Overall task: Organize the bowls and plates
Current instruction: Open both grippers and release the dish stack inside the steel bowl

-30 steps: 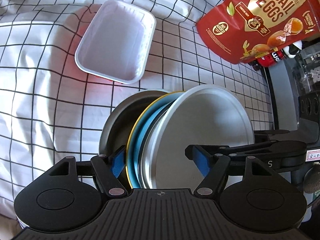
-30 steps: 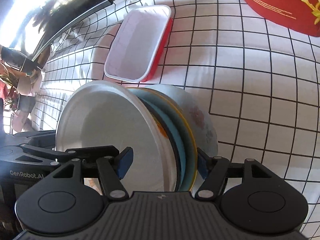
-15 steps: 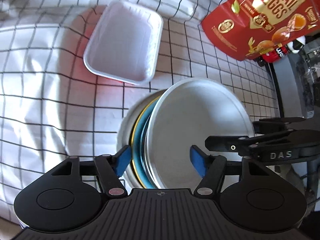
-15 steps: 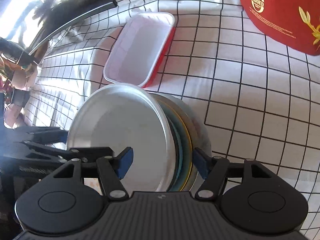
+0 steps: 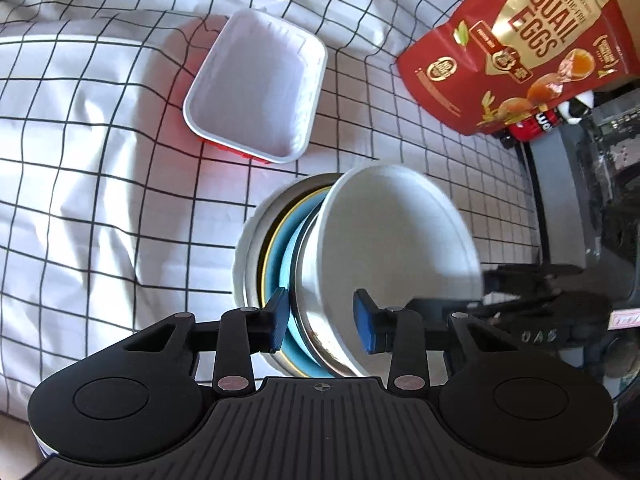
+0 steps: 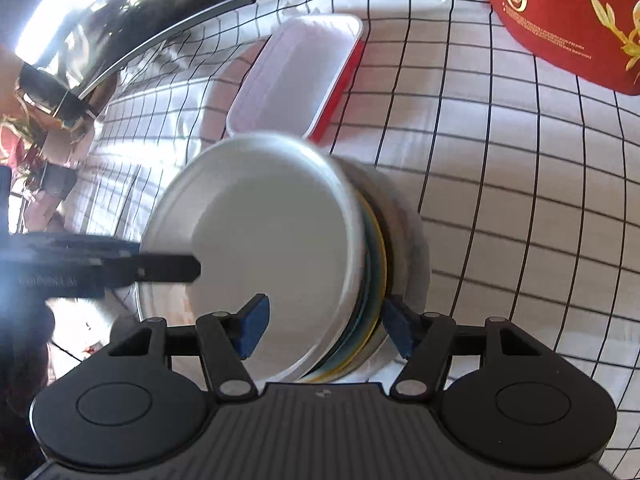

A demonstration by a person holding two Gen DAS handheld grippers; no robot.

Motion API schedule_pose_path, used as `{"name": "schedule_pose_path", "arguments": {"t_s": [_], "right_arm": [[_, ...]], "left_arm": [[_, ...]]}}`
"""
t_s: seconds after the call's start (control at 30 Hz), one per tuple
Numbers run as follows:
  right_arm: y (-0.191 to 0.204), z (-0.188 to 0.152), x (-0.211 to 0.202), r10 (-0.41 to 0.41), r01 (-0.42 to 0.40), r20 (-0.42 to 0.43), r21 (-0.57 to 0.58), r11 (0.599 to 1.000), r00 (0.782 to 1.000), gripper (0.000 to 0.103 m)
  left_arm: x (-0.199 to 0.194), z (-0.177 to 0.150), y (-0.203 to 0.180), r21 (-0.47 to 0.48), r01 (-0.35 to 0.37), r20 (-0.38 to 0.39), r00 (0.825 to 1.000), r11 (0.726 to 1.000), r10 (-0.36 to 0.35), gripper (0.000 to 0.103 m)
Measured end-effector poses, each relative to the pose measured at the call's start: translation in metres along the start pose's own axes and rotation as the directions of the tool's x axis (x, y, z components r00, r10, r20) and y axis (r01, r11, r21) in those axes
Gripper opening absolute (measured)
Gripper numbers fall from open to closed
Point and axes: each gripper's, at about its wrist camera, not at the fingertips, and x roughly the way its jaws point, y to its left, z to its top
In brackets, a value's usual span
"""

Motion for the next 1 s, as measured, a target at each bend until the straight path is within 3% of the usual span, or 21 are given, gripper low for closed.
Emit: {"name": "schedule_pose_path", "arguments": {"t_s": [0.1,0.3,0.37,0.4,0.57,0.67,0.8,1.0], "right_arm": [[-0.001,-0.005,-0.007,0.018,-0.017,0.023,-0.011,1.0,1.0,0.063],[0.007,-0.009,-0.033,-0.016,0.026,0.167,-0.058,0.998,0.986,0.062],[0.007,-0.011,-0.033,0.03,-0.022,0.156,-0.051,0.998,0.987,0.051],[0.008,-0.012,-0.03,0.055,-0.049,0.144,-0.047,0.998,0.988,0.05],[0.015,-0.017,-0.028,0.026,-0.016,0.168,-0.061,0.998,0.986,0.051],[0.013,-0.016,-0.032,0.054,-0.044,0.167,-0.062,0.997,0.985,0.051],[0.008,-0.006,-0.035,0.01,0.002,0.248,-0.051,0.999,0.969,0.051],[0.007,0.0,-0.022,0.063,-0.057,0.21,-0.036,0.998,0.976,0.052]], "left_arm": [[-0.004,-0.003,-0.002,-0.003,-0.002,0.01,1.0,1.0,0.002,0.037],[-0.008,-0.013,0.0,-0.012,-0.041,0.019,0.999,0.999,0.042,0.031],[-0.005,-0.018,0.003,-0.028,-0.041,0.014,0.999,0.999,0.041,0.031],[-0.003,-0.021,0.005,-0.041,-0.033,0.01,0.999,0.999,0.033,0.03],[0.002,-0.031,0.01,-0.105,0.034,0.012,0.999,0.994,-0.033,0.029],[0.001,-0.03,0.009,-0.12,0.024,0.039,0.999,0.992,-0.019,0.029],[-0.002,-0.029,0.009,-0.141,0.019,0.073,0.997,0.99,-0.009,0.029],[0.0,-0.033,0.015,-0.177,0.062,0.087,0.995,0.982,-0.047,0.033]]}}
